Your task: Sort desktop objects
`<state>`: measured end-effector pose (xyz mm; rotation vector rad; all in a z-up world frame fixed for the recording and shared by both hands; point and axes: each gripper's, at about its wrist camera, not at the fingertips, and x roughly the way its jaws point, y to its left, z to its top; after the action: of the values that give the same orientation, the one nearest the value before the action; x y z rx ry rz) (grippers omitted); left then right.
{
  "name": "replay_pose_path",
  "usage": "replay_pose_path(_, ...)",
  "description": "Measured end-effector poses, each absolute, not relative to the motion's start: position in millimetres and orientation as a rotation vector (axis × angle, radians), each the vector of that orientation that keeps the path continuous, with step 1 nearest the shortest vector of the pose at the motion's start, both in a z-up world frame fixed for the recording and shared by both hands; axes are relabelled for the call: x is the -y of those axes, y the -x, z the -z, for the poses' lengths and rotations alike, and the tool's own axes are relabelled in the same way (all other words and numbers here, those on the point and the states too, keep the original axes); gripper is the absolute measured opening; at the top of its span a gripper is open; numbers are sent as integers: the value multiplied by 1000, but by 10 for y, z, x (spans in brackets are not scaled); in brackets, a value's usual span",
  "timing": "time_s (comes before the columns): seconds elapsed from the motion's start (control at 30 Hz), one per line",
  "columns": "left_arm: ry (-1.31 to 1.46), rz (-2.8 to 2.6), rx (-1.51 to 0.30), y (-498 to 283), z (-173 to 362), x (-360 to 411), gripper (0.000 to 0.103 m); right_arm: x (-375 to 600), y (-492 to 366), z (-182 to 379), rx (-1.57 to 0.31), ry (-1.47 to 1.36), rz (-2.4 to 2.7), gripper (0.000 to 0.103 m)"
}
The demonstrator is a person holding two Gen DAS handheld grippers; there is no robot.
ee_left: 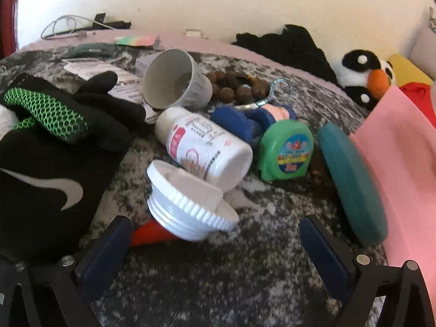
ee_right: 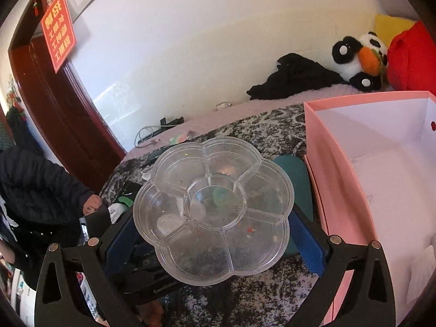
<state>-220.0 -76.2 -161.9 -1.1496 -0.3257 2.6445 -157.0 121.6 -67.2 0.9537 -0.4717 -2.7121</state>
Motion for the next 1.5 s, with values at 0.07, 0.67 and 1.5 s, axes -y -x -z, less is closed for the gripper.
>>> replay_pose_path(0.07, 1161, -2648, 363, 2236, 1653, 799, 88, -1219, 1564, 673, 472, -955, 2711, 102)
replay_pose_path(0.67, 1009, -2759, 231, 1858, 1132, 710, 48, -1153, 1220, 361, 397, -782, 2785, 102)
replay_pose_path(1.5, 650, -2353, -187, 789, 566, -1479, 57, -2976, 418, 250, 632, -992, 3254, 103)
